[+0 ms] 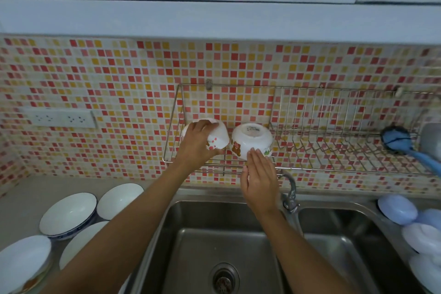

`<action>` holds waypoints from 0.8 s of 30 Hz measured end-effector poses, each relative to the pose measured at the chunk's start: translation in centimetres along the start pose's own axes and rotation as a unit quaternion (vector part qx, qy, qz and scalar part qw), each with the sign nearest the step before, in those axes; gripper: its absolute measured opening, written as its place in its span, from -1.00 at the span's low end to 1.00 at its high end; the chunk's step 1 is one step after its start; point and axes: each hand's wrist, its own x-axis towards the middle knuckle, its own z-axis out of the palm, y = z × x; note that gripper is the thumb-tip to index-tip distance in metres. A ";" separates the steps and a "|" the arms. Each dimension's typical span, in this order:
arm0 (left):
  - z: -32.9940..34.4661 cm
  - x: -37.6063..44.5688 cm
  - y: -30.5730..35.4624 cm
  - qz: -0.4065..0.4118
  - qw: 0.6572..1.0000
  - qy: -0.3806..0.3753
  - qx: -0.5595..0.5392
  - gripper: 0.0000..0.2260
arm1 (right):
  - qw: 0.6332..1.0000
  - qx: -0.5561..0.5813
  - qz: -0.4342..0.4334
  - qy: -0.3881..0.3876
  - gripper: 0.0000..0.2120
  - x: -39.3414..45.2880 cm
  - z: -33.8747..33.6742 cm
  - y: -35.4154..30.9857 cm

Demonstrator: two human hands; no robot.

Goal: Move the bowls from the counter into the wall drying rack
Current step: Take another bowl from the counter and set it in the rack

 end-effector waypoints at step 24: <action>1.3 -1.1 -0.7 -0.061 0.995 -0.029 -0.074 -0.52 | 1.000 0.008 0.001 0.001 -0.62 -0.1 -0.2 -0.3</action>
